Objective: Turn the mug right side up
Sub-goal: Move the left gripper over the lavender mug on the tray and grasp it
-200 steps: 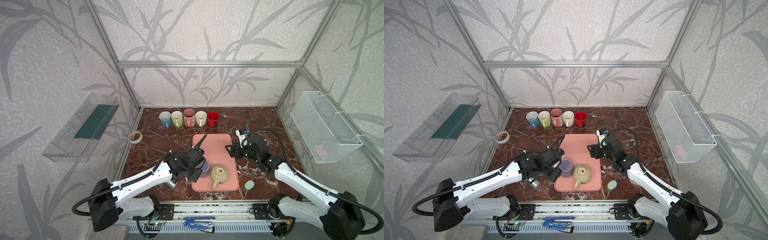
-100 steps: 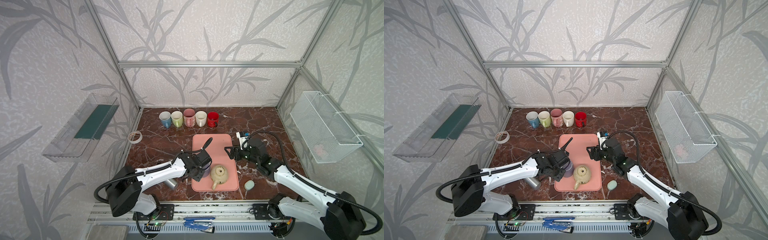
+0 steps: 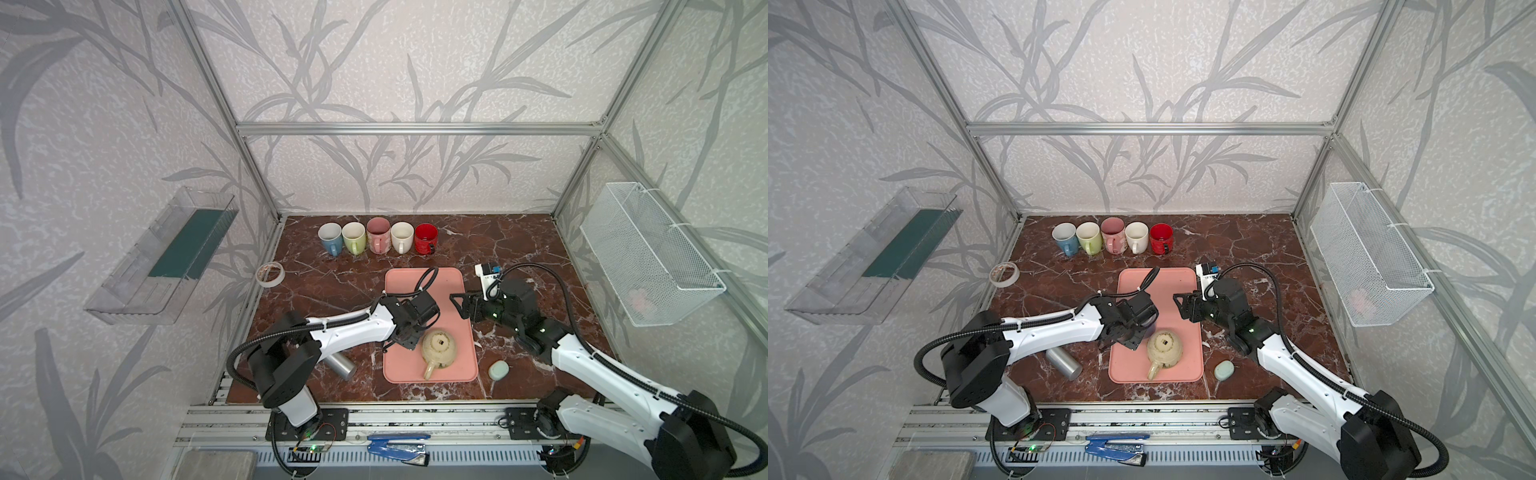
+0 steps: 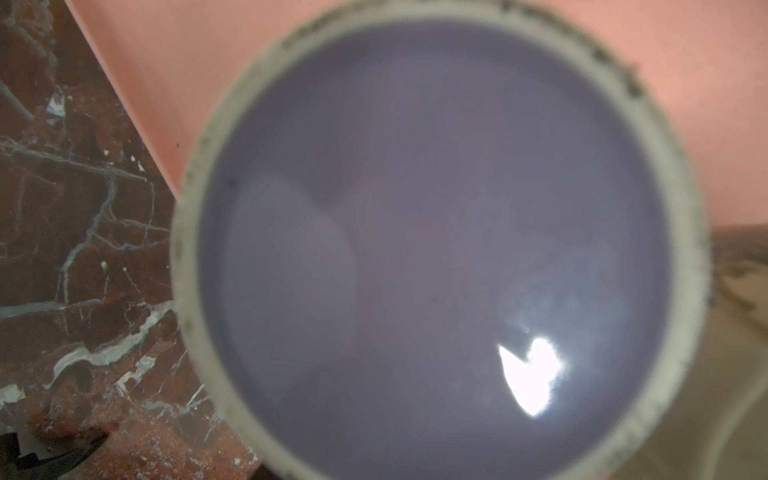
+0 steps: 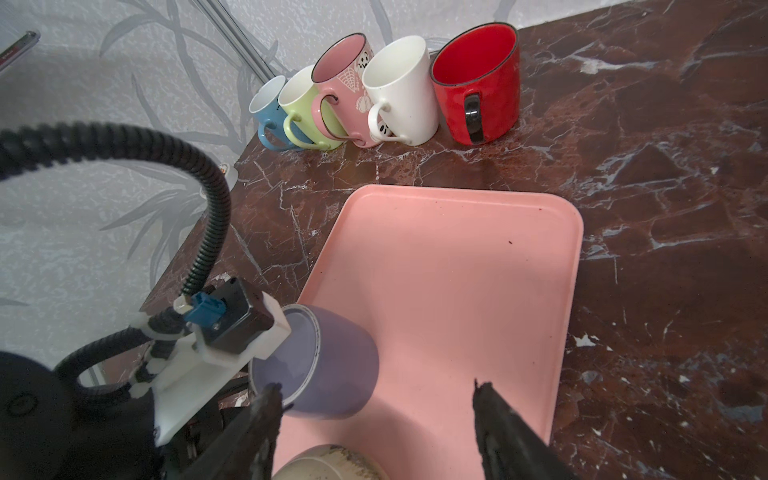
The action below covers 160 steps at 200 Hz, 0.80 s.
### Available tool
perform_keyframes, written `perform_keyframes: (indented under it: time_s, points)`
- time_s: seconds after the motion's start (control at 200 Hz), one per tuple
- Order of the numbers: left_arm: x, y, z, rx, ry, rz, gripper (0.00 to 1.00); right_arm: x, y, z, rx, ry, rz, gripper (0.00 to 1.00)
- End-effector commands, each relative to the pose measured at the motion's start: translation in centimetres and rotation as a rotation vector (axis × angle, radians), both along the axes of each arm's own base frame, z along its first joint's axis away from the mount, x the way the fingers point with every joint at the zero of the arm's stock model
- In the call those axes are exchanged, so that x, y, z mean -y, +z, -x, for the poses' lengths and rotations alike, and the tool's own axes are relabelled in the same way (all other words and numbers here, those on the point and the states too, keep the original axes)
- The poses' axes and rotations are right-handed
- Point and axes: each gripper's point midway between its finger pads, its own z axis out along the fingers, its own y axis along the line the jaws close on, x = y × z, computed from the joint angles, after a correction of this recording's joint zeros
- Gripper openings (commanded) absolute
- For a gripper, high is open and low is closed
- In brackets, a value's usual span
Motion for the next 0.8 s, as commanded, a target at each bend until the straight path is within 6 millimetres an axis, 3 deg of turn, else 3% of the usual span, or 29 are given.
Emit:
perform_keyframes:
  time_s: [0.0,0.355,0.795]
  points:
    - [0.45,0.87,-1.73,0.060,0.040,0.002,0.34,-0.18,0.67,0.29,0.023,0.011,-0.025,0.72]
    - [0.12,1.78,-2.33,0.091,0.065,0.025,0.27,-0.38,0.21,0.17,0.011,0.015,-0.026,0.72]
    - [0.31,1.20,-2.26,0.080,0.057,0.030,0.14,-0.33,0.22,0.14,0.012,0.011,-0.024,0.72]
